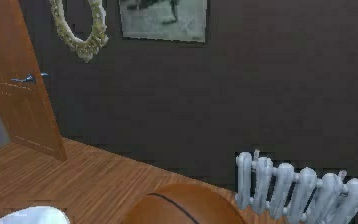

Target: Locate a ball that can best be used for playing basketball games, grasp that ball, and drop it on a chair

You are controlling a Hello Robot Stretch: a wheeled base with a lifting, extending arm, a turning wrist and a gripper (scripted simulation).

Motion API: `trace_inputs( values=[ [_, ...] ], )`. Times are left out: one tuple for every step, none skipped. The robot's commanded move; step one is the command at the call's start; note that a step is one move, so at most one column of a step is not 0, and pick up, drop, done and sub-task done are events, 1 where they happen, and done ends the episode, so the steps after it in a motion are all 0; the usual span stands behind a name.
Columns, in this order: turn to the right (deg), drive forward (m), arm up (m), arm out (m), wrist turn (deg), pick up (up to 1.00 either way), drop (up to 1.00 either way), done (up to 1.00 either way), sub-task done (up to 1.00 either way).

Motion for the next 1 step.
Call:
trace_inputs(
  values=[
    [33.0, 0.00, 0.00, 0.00, 0.0, 0.00, 0.00, 0.00, 0.00]
  ],
)
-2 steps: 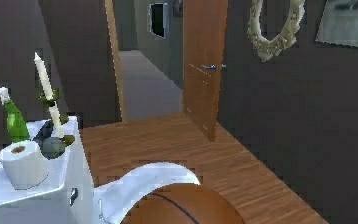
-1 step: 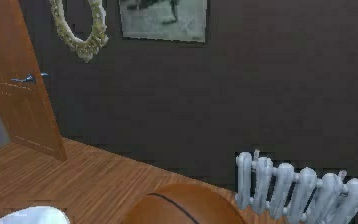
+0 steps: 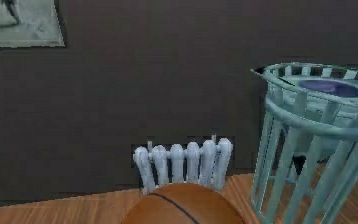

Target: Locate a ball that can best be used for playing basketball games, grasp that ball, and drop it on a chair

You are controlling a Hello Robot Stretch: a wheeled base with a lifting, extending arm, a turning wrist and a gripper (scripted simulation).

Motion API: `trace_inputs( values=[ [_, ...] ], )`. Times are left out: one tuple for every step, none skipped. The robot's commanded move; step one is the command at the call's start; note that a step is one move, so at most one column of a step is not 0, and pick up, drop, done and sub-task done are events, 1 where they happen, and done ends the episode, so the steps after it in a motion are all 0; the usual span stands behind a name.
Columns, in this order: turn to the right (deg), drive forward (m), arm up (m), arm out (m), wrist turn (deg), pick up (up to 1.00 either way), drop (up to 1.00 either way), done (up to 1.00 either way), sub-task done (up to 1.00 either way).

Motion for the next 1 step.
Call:
trace_inputs(
  values=[
    [0.0, 0.25, 0.00, 0.00, 0.0, 0.00, 0.00, 0.00, 0.00]
  ],
)
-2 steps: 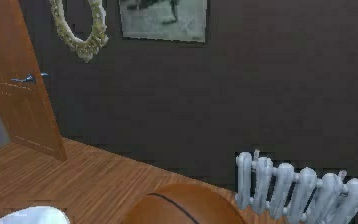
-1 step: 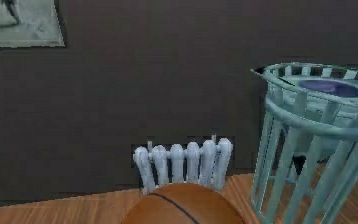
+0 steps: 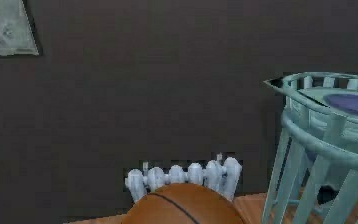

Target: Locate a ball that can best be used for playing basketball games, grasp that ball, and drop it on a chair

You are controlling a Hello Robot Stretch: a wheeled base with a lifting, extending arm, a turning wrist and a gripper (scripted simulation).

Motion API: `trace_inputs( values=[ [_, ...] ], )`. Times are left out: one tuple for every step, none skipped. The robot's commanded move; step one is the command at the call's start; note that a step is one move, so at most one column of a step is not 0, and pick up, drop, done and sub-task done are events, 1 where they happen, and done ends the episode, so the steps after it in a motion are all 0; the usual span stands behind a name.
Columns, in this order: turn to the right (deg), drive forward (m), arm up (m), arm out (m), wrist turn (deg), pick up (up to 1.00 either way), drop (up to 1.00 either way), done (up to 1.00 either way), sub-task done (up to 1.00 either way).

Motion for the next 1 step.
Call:
trace_inputs(
  values=[
    [45.0, 0.00, 0.00, 0.00, 0.0, 0.00, 0.00, 0.00, 0.00]
  ],
)
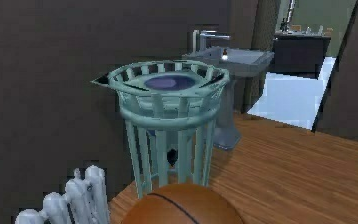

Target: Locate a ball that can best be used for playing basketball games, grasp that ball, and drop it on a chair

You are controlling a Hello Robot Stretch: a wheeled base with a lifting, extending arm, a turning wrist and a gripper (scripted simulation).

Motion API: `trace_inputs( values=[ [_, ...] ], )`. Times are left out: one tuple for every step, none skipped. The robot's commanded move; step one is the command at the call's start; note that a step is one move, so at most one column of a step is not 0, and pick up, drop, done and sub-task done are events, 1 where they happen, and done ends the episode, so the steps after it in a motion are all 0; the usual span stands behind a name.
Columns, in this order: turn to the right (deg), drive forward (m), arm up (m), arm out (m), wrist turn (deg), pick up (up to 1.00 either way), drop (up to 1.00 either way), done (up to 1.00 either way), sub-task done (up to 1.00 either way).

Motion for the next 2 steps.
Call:
trace_inputs(
  values=[
    [33.0, 0.00, 0.00, 0.00, 0.0, 0.00, 0.00, 0.00, 0.00],
    [0.0, 1.00, 0.00, 0.00, 0.0, 0.00, 0.00, 0.00, 0.00]
  ],
)
